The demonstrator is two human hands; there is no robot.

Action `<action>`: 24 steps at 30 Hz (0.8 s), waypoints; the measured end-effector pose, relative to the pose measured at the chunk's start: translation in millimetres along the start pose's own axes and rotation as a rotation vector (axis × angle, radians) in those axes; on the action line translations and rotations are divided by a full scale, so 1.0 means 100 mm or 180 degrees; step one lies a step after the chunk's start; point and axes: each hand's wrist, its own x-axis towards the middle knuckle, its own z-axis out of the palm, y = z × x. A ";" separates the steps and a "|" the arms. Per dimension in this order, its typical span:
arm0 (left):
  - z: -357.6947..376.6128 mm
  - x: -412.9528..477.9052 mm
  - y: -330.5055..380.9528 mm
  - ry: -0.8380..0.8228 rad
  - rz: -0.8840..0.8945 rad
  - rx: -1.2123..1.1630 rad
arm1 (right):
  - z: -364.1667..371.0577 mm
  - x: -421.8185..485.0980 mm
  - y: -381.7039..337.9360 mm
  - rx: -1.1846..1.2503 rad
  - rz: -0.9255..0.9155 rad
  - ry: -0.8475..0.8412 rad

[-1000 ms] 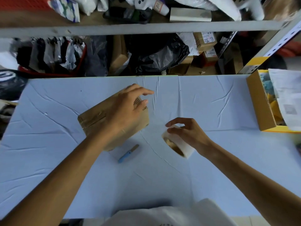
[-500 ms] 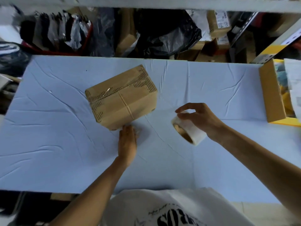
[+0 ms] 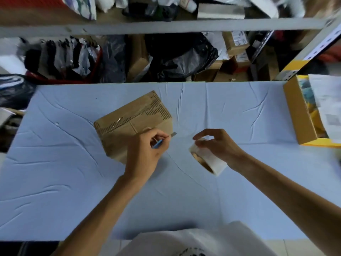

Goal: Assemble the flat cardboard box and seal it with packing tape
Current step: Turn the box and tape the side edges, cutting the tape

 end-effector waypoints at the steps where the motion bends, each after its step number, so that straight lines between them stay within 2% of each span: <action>1: -0.03 0.09 0.06 0.0008 -0.0017 -0.0054 | 0.00 0.00 0.00 -0.0002 -0.0018 0.0007; 9: 0.03 0.41 0.13 0.0060 0.0209 0.0490 | 0.00 -0.01 -0.01 0.0092 -0.0050 0.0040; 13: 0.10 0.50 0.12 -0.0234 0.0407 0.0794 | -0.02 -0.02 -0.01 0.0154 -0.0051 0.0046; 18: 0.16 0.54 0.13 -0.0436 0.0050 0.0863 | -0.05 -0.02 -0.01 0.0175 0.0002 0.0070; 24: 0.20 0.57 0.16 -0.0304 -0.0045 0.1130 | -0.06 -0.01 -0.04 0.0116 -0.0054 0.0066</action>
